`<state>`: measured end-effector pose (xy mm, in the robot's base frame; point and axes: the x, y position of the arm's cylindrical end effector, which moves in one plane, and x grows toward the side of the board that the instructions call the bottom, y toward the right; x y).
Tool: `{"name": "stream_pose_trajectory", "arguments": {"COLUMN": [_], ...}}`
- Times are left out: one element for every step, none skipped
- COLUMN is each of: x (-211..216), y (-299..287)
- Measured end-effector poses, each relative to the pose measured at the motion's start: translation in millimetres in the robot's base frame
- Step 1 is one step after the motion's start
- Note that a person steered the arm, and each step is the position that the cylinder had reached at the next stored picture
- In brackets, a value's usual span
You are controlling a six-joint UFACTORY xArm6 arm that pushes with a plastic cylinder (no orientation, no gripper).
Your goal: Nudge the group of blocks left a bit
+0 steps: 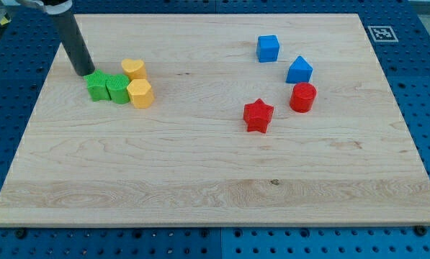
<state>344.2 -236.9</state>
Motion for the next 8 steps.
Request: {"name": "stream_pose_trajectory", "arguments": {"x": [-23,-23,-15,43,78,78,81,83], "y": [13,72,142,169,171,171,166,160]}}
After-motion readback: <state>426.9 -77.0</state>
